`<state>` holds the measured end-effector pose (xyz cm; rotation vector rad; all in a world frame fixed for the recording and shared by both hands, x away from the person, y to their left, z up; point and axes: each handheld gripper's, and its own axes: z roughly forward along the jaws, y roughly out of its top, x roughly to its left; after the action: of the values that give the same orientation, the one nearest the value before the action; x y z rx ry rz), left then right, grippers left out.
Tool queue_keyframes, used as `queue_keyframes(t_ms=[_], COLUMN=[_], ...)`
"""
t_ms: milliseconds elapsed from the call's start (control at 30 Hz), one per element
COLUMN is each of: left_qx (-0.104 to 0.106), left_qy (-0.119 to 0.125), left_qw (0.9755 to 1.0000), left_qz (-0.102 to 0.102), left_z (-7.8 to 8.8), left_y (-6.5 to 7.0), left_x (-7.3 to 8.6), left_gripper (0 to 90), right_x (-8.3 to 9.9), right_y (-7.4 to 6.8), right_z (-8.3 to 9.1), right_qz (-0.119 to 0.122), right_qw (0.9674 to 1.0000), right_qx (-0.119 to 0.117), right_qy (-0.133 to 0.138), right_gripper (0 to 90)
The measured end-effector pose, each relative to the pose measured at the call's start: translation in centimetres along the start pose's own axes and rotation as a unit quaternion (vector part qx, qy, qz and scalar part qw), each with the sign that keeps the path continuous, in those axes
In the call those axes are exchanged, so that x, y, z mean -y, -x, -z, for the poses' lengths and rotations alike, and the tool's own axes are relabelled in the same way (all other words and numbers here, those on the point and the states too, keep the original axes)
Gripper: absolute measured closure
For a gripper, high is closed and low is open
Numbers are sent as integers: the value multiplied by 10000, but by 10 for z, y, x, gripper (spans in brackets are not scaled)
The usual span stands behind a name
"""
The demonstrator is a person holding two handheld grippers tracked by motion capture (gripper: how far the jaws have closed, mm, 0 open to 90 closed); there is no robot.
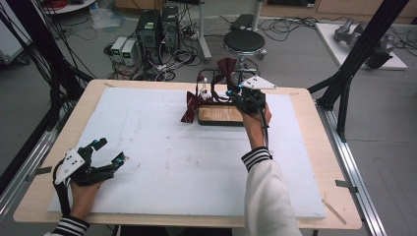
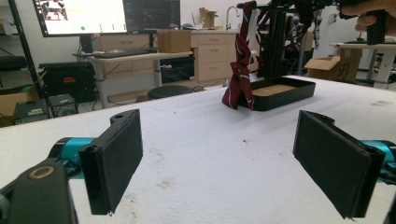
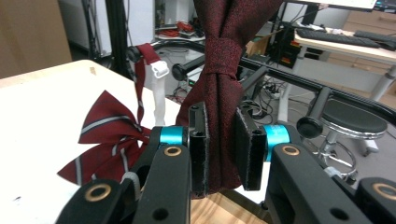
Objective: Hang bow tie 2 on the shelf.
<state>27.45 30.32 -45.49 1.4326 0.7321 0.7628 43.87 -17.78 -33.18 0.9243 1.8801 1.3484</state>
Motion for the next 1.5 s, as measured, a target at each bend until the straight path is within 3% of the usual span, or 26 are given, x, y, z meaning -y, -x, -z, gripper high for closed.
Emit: queue_keyframes(t_ms=[400, 833, 1267, 1500], left_qx=[7, 9, 12, 16], left_qy=[-1, 5, 5, 7], left_qw=[10000, 10000, 10000, 10000], left_qz=[10, 28, 28, 34], left_z=[0, 0, 0, 0], left_y=[0, 0, -1, -1], left_x=[0, 0, 0, 0], left_gripper=[164, 164, 163, 164], right_x=[11, 27, 33, 38], right_y=[11, 19, 21, 22], right_z=[-9, -21, -27, -31], right_qz=[-385, -726, -747, -733], right_qw=[9989, 9943, 9926, 9892], right_qx=[202, 353, 322, 407], right_qy=[-165, -698, -900, -1201], right_gripper=[772, 764, 762, 770])
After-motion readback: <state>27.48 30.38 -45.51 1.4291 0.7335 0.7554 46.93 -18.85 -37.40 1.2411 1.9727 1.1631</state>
